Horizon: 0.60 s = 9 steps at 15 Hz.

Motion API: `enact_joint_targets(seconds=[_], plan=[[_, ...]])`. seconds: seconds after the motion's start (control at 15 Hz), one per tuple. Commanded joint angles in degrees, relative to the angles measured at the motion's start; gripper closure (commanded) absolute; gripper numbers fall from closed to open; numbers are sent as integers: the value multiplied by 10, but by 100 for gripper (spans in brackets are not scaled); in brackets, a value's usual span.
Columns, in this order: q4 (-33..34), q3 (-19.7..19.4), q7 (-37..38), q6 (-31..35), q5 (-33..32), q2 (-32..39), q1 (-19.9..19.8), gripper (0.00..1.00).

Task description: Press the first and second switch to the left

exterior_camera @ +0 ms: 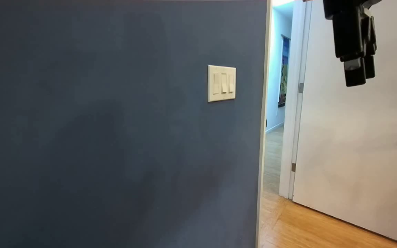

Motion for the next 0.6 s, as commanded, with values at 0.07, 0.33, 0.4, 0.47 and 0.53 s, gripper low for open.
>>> enact_joint_targets(seconds=[0.07,0.33,0.4,0.47,0.53], plan=[[2,-5,3,-1,-2,2,7,0],[2,-5,3,-1,-2,2,7,0],[2,-5,3,-1,-2,2,7,0],[0,-13,-9,25,-2,2,4,0],[-1,-15,-18,49,-24,1,-1,0]])
